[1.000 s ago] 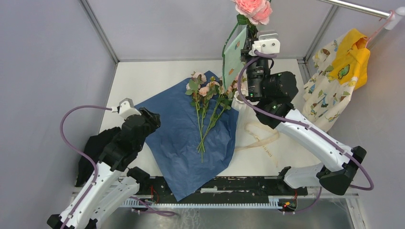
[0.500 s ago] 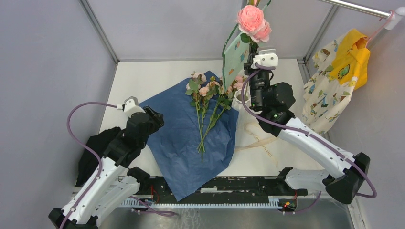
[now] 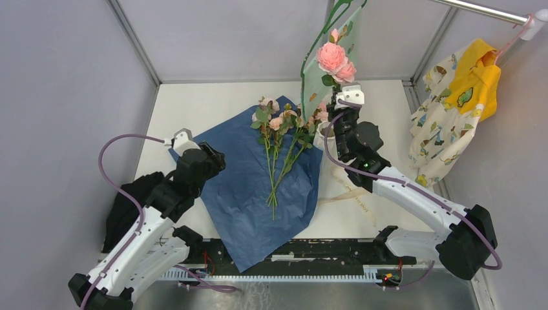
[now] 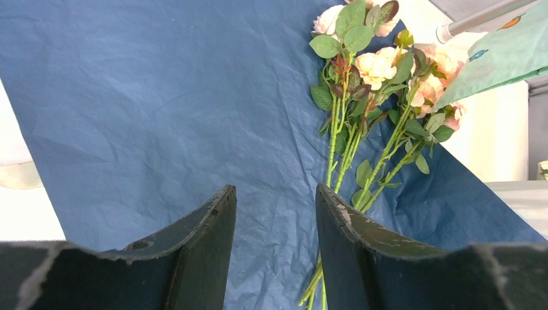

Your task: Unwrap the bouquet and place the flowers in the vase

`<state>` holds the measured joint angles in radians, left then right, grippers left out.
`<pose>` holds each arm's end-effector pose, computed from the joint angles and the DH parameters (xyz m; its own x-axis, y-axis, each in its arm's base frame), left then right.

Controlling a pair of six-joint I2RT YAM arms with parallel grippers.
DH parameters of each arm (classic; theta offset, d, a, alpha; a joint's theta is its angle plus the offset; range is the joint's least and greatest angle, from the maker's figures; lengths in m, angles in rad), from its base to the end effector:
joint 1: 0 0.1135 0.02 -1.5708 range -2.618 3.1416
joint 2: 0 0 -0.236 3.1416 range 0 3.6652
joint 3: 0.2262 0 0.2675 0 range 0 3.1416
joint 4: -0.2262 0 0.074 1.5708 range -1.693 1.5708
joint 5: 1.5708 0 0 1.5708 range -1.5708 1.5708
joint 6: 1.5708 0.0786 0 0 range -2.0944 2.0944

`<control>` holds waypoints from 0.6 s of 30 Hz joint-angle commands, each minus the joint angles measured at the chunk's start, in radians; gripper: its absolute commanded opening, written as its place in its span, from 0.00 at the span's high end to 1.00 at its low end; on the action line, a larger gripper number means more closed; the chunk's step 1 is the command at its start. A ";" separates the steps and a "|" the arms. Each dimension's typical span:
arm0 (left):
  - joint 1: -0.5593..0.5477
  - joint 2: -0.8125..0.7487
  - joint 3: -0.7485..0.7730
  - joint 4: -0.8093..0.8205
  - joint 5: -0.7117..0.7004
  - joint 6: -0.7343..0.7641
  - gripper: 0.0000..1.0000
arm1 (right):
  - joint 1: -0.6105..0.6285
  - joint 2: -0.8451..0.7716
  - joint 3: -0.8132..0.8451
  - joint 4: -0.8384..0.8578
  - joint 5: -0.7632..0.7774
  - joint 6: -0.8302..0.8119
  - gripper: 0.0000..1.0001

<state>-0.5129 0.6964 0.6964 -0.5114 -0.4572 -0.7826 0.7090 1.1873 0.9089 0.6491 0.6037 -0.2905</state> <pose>0.2137 -0.0805 0.2541 -0.3763 -0.5142 -0.7707 -0.2263 0.8577 -0.4617 0.2781 0.1798 0.3686 0.3019 -0.0517 -0.9519 -0.0500 0.9963 -0.0699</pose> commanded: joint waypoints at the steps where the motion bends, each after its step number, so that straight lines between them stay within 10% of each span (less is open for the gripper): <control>1: -0.001 0.020 -0.007 0.076 0.015 0.034 0.45 | -0.025 -0.036 -0.046 0.065 -0.042 0.076 0.84; 18: -0.002 0.153 -0.032 0.204 0.109 0.052 0.45 | -0.046 -0.219 -0.186 -0.025 -0.061 0.139 0.10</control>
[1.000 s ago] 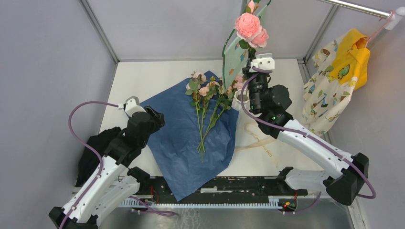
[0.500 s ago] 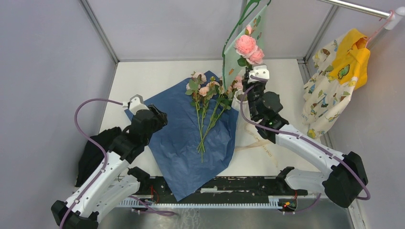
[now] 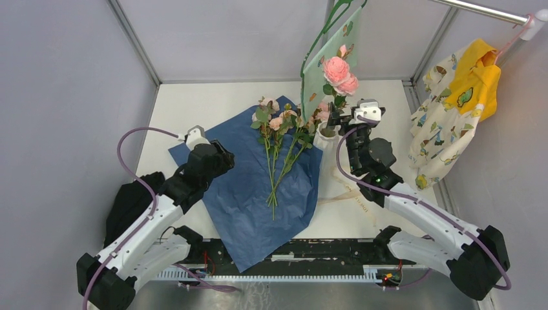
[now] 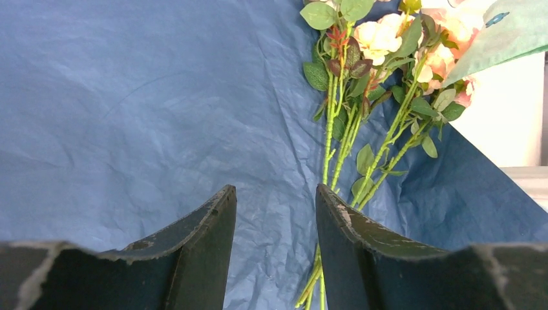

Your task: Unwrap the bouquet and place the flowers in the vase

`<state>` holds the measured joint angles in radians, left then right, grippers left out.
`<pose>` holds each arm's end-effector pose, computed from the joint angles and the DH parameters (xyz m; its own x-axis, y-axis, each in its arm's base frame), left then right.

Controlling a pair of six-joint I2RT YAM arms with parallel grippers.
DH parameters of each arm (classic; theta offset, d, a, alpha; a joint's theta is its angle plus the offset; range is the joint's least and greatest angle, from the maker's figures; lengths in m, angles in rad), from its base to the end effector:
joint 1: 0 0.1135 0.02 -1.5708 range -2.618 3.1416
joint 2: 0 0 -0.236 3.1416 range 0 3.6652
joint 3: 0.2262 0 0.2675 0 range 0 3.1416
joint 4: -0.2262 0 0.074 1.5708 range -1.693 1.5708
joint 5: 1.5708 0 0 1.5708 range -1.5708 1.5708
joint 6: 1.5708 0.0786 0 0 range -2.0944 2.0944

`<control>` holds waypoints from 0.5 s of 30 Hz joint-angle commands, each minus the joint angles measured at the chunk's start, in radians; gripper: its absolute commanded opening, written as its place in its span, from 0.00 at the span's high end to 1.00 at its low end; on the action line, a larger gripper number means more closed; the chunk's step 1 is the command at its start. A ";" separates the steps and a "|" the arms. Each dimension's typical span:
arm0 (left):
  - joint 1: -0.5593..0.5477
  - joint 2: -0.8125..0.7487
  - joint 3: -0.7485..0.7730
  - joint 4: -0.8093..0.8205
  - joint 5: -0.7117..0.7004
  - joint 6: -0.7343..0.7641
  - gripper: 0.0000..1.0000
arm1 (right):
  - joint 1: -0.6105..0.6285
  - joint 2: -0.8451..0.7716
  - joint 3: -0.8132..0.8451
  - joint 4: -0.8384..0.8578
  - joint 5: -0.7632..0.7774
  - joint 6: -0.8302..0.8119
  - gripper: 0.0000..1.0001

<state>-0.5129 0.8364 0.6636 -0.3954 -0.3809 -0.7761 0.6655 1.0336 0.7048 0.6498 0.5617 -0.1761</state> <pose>0.2346 -0.0986 0.2239 -0.4625 -0.4859 -0.7417 -0.1982 0.8720 -0.4477 0.2608 0.1515 0.3332 0.2663 0.0205 -0.9637 -0.0796 0.9968 -0.0008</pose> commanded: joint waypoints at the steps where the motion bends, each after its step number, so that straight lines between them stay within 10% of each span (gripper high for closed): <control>1: -0.001 0.022 0.006 0.094 0.039 0.048 0.45 | -0.003 -0.081 0.017 -0.040 -0.021 0.031 0.03; 15: -0.002 0.199 0.109 0.177 0.144 0.073 0.44 | -0.004 -0.357 -0.034 -0.212 -0.076 0.143 0.04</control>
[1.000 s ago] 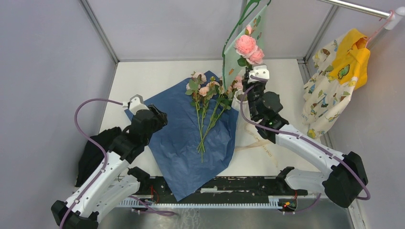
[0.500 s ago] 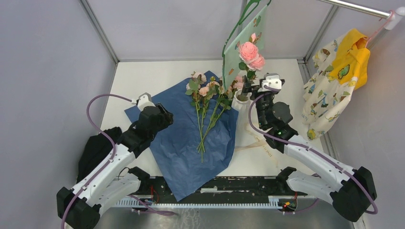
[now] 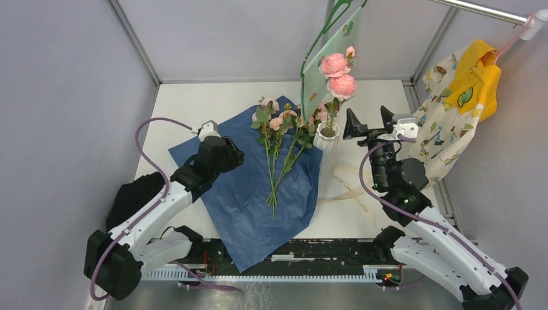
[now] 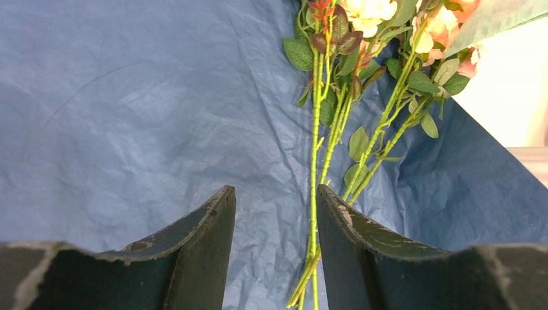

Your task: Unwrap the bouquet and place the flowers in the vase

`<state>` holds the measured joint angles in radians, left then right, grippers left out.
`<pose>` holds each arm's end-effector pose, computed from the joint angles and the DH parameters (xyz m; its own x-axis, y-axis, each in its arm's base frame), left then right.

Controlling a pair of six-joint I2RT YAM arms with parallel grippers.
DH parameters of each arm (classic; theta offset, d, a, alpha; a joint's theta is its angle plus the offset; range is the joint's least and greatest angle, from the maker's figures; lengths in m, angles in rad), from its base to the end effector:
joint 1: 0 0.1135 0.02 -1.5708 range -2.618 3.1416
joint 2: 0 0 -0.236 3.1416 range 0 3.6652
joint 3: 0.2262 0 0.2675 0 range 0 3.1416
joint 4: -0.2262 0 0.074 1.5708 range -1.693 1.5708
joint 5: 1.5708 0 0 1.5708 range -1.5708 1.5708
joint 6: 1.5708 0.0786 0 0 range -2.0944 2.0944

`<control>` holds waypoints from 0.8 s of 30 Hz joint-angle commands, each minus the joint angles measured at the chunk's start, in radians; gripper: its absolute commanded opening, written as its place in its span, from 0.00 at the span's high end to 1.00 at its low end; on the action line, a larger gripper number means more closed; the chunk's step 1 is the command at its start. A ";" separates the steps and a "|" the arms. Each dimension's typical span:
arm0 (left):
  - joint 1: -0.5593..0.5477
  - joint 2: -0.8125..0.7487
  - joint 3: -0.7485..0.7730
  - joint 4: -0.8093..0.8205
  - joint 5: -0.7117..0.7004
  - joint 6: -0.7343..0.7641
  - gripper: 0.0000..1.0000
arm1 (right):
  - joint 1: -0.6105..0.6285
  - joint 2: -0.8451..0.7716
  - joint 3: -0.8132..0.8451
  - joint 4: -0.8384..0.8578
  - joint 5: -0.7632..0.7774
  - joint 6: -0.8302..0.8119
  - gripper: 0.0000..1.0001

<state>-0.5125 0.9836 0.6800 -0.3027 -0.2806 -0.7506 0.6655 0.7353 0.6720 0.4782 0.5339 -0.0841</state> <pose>0.2537 -0.1178 0.2041 -0.5493 -0.4430 -0.7086 -0.1392 0.8846 -0.4451 0.2124 0.1158 0.3723 0.3298 0.1670 -0.9292 -0.1380 0.9822 0.1275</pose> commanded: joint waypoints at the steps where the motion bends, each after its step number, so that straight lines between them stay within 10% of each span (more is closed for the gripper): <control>1: -0.002 0.080 0.114 0.085 0.049 0.049 0.43 | -0.003 -0.071 -0.004 -0.056 -0.062 0.067 0.06; 24: 0.000 0.940 0.696 0.052 0.068 0.115 0.50 | -0.001 -0.147 -0.274 -0.223 -0.269 0.212 0.19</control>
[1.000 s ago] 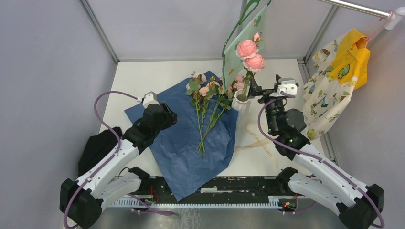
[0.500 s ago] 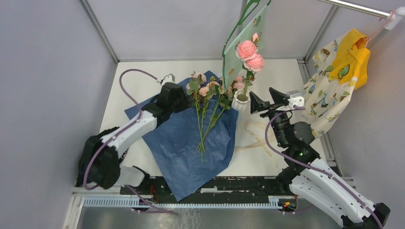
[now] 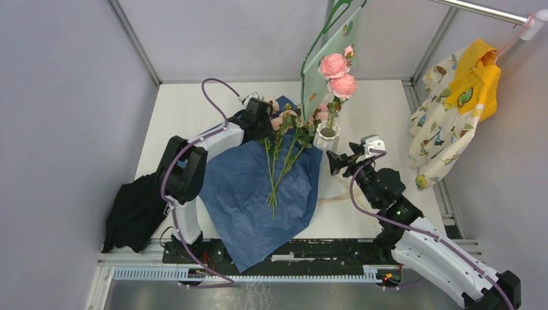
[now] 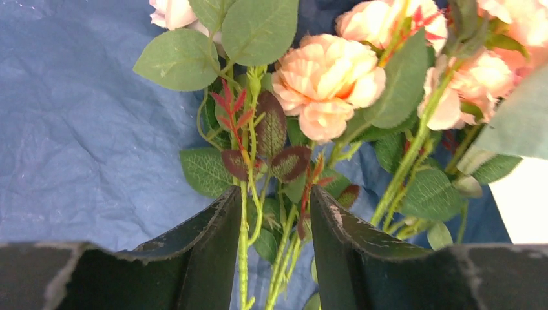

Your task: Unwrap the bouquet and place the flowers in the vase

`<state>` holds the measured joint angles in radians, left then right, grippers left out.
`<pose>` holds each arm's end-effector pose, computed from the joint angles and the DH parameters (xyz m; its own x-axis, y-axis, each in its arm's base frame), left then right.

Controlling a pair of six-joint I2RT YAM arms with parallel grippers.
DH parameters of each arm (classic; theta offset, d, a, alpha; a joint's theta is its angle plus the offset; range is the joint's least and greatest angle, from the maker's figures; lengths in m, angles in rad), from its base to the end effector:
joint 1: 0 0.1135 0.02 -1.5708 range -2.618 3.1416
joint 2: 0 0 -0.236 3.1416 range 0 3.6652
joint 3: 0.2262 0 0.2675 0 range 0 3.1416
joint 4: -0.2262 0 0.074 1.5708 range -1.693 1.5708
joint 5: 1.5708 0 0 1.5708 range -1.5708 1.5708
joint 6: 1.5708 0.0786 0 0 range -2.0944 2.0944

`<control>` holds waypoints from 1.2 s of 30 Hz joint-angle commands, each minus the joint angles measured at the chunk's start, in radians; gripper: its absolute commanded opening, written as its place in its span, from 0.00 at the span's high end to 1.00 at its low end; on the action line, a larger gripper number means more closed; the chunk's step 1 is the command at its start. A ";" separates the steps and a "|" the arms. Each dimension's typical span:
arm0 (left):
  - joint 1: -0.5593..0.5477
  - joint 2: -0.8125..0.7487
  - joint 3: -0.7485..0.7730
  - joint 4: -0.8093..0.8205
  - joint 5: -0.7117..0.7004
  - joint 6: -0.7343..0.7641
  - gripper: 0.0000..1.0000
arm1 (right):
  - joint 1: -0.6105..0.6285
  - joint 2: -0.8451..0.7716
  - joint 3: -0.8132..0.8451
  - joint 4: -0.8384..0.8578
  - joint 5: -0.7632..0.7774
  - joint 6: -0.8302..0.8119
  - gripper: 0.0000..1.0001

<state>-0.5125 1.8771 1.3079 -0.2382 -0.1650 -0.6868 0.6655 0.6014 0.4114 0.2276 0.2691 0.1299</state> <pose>0.3966 -0.2084 0.1391 -0.7309 -0.3064 -0.6099 -0.1017 0.9325 -0.3466 0.2036 0.1332 0.2623 -0.0207 0.1425 -0.9896 -0.3868 0.9116 0.1394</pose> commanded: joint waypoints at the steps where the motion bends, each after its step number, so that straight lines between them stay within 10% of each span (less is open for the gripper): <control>1: 0.000 0.066 0.079 -0.018 -0.059 0.052 0.50 | -0.002 -0.013 -0.017 0.028 0.000 -0.004 0.19; 15: 0.005 0.189 0.254 -0.152 -0.309 0.121 0.58 | -0.002 0.018 -0.036 0.045 -0.003 -0.002 0.19; 36: 0.043 0.265 0.279 -0.087 -0.225 0.143 0.60 | -0.002 0.023 -0.039 0.038 -0.006 0.004 0.19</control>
<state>-0.4770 2.1410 1.5566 -0.3489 -0.3897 -0.5964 0.6655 0.6277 0.3771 0.2226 0.2661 0.1295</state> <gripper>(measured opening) 0.400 0.810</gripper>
